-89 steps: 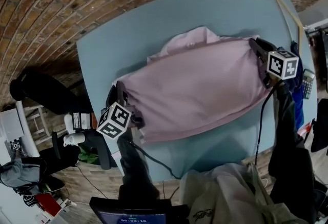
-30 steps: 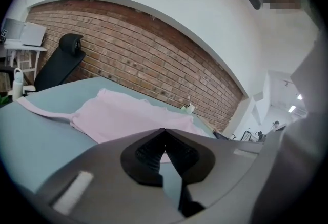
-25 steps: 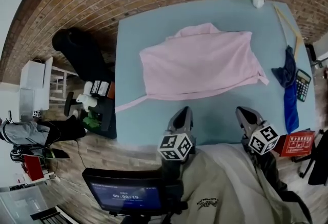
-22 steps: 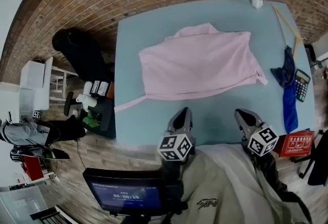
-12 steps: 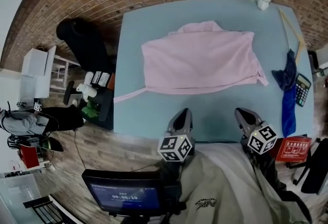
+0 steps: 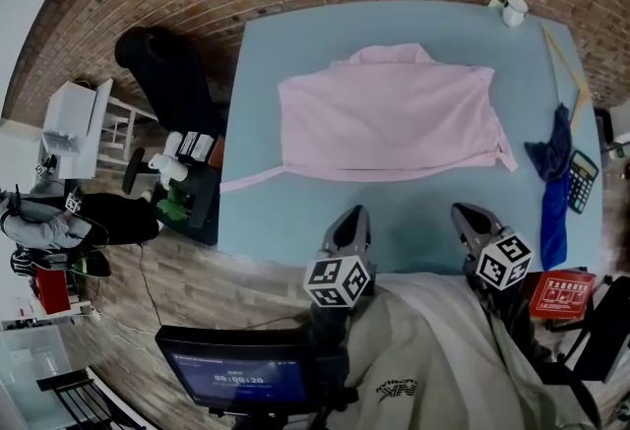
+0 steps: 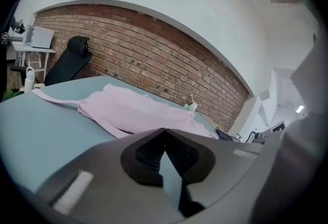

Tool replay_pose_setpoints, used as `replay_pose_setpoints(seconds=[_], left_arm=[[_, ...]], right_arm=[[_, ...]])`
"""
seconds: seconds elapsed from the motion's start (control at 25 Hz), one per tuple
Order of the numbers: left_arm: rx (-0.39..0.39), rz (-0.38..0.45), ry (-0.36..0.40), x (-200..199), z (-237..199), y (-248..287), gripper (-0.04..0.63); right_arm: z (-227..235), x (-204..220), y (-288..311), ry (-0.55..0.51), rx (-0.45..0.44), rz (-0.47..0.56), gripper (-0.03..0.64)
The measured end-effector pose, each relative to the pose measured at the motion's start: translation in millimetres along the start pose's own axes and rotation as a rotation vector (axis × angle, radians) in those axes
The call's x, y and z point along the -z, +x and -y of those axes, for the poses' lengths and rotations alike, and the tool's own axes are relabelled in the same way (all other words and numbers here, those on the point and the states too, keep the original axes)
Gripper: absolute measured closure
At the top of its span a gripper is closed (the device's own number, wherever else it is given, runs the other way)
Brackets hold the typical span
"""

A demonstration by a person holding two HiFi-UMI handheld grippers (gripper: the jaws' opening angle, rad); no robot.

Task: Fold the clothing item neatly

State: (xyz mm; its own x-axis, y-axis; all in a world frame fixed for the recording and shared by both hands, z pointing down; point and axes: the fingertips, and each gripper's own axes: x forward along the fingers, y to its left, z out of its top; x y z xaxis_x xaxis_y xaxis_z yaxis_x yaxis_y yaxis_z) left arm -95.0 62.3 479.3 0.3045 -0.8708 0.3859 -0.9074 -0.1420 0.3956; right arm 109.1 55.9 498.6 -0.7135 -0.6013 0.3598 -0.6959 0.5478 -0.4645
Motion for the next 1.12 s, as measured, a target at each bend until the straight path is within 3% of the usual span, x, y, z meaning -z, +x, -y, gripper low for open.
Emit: replay_pose_setpoints(seconds=[0.72, 1.12], left_arm=[[0.089, -0.073, 0.029, -2, -4, 32, 0.588], [0.078, -0.091, 0.038, -3, -21, 24, 0.588]], right_arm=[[9, 4, -3, 0.028, 0.112, 0.026, 0.615], [-9, 8, 15, 0.023, 0.097, 0.006, 0.615]])
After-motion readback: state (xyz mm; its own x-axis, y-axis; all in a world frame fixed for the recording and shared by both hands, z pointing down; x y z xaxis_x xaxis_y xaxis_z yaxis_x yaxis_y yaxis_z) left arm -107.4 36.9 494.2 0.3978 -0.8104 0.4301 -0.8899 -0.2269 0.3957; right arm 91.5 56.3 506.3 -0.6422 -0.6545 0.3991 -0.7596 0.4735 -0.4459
